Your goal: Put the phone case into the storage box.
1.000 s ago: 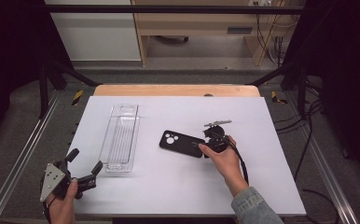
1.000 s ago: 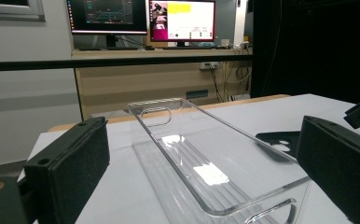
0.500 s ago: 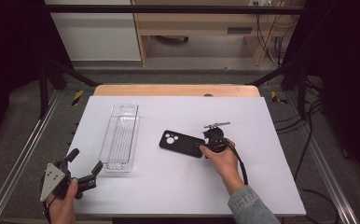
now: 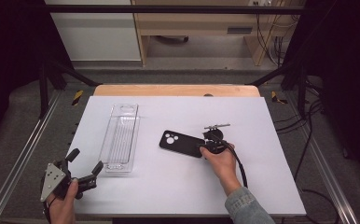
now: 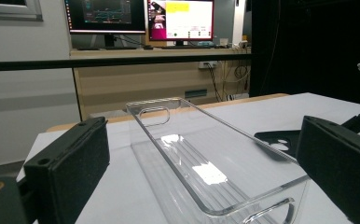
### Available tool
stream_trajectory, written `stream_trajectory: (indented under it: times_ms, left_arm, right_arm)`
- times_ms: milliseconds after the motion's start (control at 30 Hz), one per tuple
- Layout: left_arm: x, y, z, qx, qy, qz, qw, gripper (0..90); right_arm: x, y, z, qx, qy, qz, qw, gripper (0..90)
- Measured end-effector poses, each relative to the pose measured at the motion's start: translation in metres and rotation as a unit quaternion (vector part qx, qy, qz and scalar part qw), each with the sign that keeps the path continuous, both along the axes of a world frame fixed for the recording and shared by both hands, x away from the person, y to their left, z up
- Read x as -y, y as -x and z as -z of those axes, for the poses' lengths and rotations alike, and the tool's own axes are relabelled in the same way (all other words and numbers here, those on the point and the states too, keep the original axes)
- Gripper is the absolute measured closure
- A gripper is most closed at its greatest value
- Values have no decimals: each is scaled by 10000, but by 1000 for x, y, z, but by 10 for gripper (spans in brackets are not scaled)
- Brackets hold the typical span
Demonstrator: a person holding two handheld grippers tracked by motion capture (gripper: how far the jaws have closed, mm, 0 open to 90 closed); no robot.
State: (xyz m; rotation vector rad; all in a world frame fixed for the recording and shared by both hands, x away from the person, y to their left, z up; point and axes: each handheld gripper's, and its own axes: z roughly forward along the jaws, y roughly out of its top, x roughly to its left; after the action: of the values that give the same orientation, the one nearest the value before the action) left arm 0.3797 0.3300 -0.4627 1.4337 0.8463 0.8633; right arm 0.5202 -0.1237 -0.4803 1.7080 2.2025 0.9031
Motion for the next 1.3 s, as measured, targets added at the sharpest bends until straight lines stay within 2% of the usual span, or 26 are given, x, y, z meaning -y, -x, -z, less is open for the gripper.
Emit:
stream_trajectory:
  times_ms: [367, 967, 1300]
  left_arm:
    - [-1, 0, 0, 1, 13, -4, 10000, 20]
    - [-1, 0, 0, 4, 17, -8, 10000, 21]
    - [-1, 0, 0, 6, 22, -12, 10000, 21]
  right_arm:
    - [-2, 0, 0, -28, -39, 173, 9998, 548]
    - [-5, 1, 0, -10, 144, 263, 9995, 598]
    - [-4, 1, 0, 25, 244, 327, 9992, 689]
